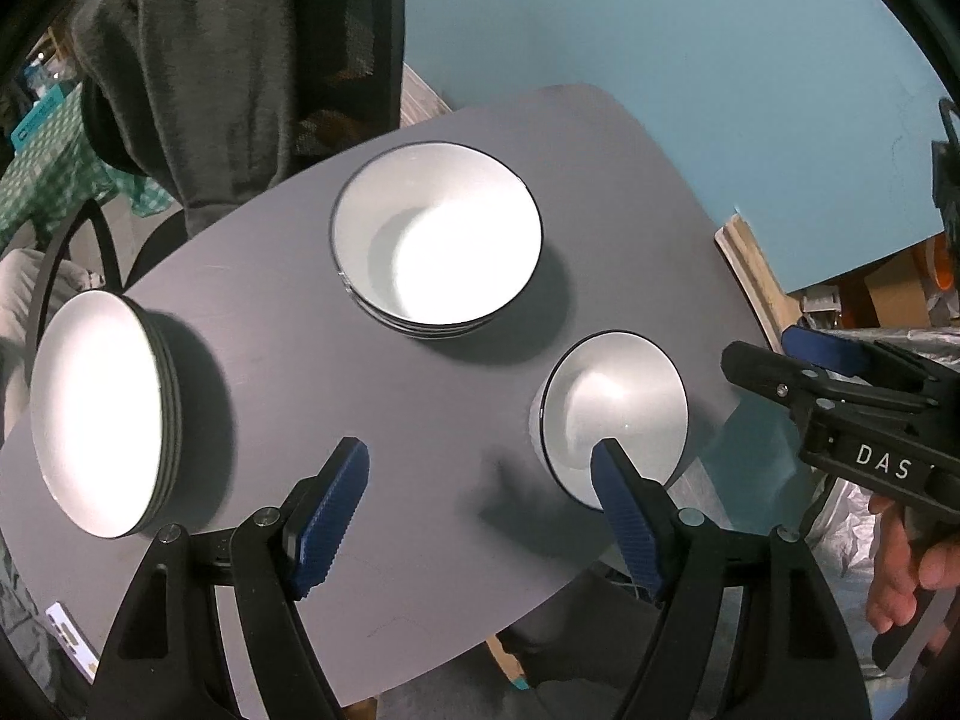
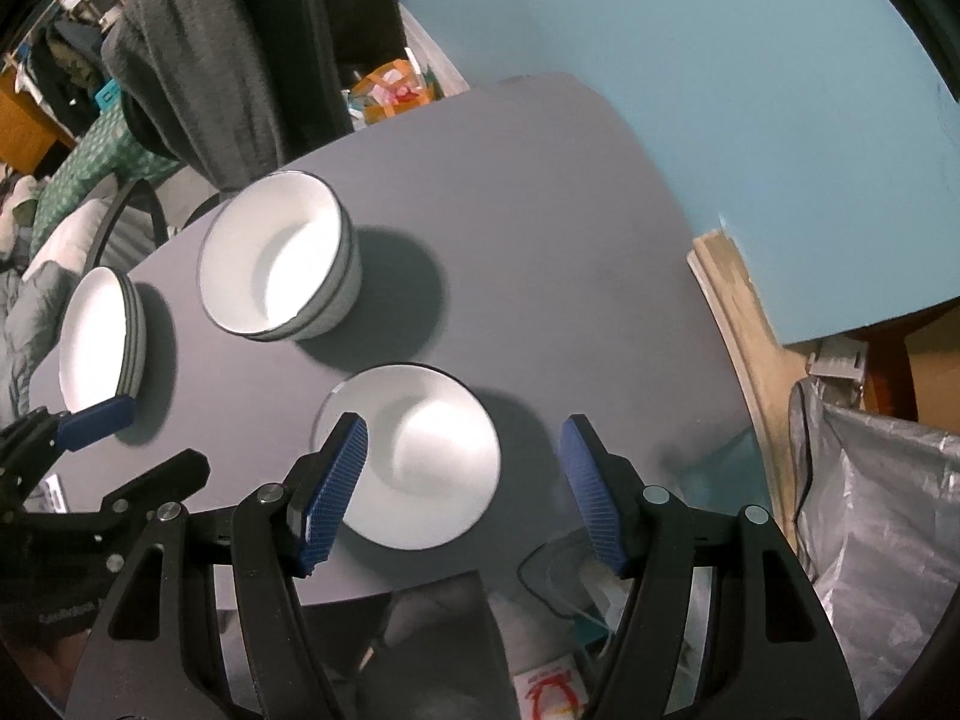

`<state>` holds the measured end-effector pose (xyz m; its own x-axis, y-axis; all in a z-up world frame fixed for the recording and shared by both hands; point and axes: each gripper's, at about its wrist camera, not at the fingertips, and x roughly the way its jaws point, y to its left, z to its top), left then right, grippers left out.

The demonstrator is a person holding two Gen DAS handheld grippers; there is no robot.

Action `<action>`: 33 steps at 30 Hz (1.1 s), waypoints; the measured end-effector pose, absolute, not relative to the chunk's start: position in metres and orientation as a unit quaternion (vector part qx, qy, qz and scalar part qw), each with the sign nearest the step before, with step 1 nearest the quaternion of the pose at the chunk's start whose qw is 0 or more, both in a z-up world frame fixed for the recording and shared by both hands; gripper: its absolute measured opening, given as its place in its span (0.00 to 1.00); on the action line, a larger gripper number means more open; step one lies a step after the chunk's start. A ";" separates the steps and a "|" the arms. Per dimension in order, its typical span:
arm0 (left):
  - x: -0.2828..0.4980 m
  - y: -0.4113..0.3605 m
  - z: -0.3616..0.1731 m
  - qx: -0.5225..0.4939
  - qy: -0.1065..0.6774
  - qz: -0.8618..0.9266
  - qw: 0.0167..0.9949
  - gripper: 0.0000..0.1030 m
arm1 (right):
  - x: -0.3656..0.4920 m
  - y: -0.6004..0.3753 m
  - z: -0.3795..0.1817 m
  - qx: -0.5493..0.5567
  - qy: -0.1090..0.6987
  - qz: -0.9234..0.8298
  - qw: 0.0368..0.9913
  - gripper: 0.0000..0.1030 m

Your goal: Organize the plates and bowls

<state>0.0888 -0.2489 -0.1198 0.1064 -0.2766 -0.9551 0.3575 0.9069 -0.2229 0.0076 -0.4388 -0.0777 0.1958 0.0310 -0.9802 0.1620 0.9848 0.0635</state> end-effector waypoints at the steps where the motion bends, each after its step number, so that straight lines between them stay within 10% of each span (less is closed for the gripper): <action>1: 0.090 -0.252 -0.123 0.032 0.636 -0.215 0.740 0.76 | 0.007 -0.444 -0.082 0.080 0.636 -0.041 0.766 0.64; 25: 0.087 -0.290 -0.211 0.023 0.682 -0.203 0.703 0.75 | 0.013 -0.451 -0.184 0.091 0.687 0.036 0.720 0.64; 33: 0.087 -0.286 -0.226 -0.007 0.704 -0.195 0.683 0.52 | 0.012 -0.443 -0.199 0.105 0.699 0.049 0.706 0.47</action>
